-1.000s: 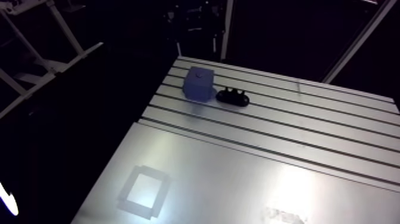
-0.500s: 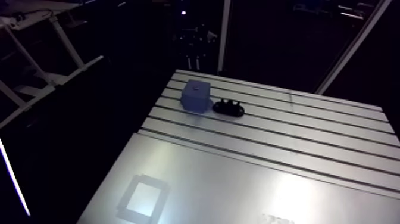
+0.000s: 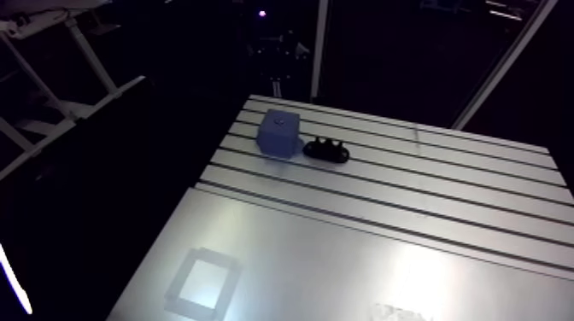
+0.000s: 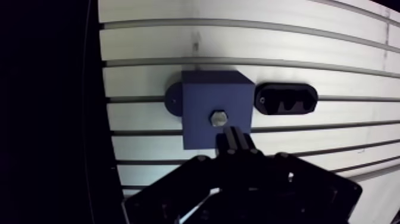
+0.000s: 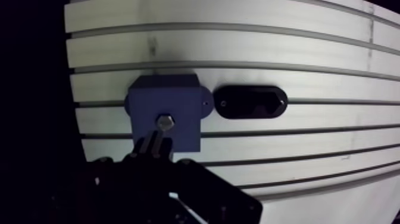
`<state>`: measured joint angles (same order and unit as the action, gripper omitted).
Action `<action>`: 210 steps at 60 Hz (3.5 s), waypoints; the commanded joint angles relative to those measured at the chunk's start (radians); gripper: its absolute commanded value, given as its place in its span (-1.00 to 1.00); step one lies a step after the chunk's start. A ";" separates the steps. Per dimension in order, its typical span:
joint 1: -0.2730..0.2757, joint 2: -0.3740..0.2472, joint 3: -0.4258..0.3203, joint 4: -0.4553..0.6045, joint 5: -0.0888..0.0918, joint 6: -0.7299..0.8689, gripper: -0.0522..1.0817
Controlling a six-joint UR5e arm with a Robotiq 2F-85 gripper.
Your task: Pick up the M10 bolt and insert it into the hex recess until seated.
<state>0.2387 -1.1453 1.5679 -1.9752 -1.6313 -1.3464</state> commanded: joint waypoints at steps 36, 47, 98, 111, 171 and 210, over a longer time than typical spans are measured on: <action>-0.022 0.049 -0.013 0.038 0.058 -0.005 0.99; -0.030 0.049 -0.013 0.038 0.058 -0.006 0.99; -0.025 0.065 -0.003 0.034 0.052 -0.009 0.99; -0.022 0.075 -0.001 0.032 0.052 -0.010 0.99; -0.019 0.086 -0.006 0.031 0.049 -0.024 0.99; -0.019 0.086 -0.004 0.031 0.047 -0.026 0.99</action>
<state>0.2193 -1.0590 1.5632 -1.9444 -1.5838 -1.3714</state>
